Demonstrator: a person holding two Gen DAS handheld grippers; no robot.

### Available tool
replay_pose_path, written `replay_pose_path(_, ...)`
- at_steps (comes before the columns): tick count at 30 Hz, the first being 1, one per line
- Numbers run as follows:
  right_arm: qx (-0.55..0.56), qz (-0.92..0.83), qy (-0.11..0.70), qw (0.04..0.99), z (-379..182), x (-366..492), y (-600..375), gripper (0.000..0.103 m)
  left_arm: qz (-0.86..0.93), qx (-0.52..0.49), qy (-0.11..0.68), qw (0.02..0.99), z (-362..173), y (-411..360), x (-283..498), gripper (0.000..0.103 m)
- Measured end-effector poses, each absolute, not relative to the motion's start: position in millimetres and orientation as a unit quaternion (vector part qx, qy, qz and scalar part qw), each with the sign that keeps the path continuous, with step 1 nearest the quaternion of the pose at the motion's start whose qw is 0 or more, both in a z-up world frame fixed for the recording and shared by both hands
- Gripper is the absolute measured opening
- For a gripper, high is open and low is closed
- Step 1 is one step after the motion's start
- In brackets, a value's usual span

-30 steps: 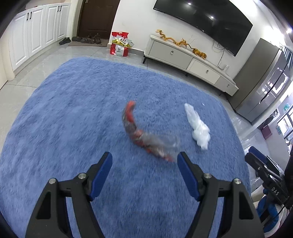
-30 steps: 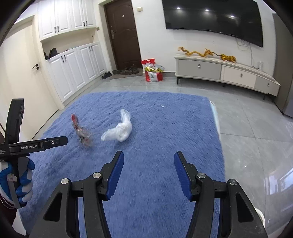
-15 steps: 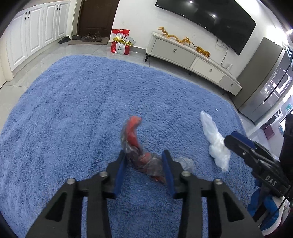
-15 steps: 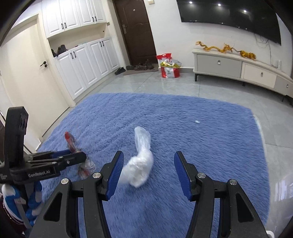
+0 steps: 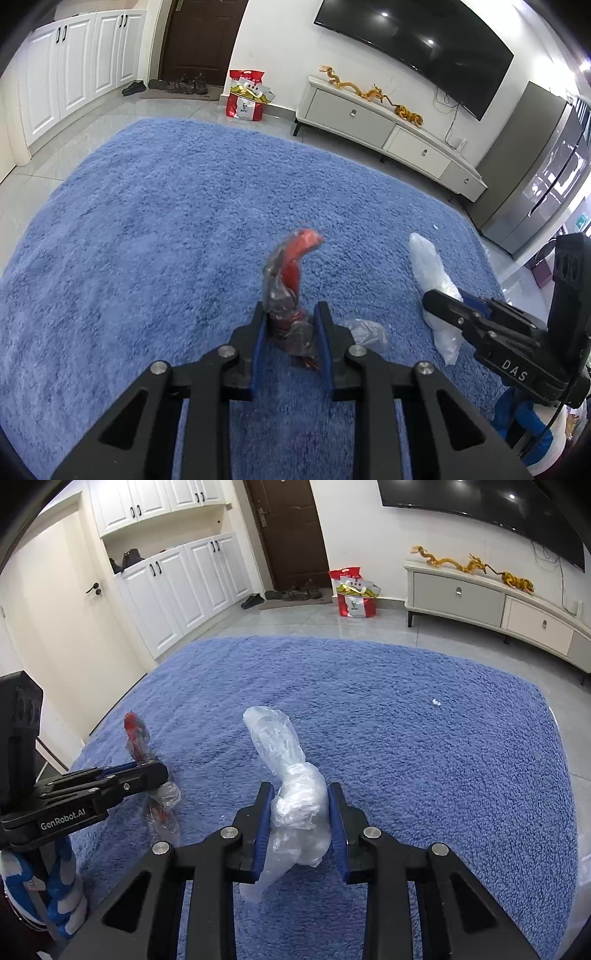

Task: Collect trash
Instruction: 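Grasp the red-and-clear wrapper with the left tool while the right tool grasps the white tissue, then carry wrapper and tissue to the bin and open both tools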

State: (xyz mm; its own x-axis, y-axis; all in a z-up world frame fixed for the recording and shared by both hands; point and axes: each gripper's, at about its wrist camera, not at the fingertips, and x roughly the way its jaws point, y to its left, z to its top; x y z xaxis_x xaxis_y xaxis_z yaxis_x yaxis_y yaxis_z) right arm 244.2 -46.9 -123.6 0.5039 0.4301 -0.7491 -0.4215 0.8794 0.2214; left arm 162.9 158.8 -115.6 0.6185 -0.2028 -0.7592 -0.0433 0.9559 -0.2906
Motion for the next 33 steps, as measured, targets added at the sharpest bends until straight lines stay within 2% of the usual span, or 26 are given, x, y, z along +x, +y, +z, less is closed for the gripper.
replay_pose_path(19, 0.047, 0.238, 0.431, 0.869, -94, 128, -80, 0.029, -0.037, -0.139, 0.405, 0.903, -65, 165, 53, 0.019)
replay_pose_path(33, 0.052, 0.208, 0.392, 0.894, -52, 34, -124, 0.029, -0.038, -0.131, 0.364, 0.921, -22, 164, -10, 0.019)
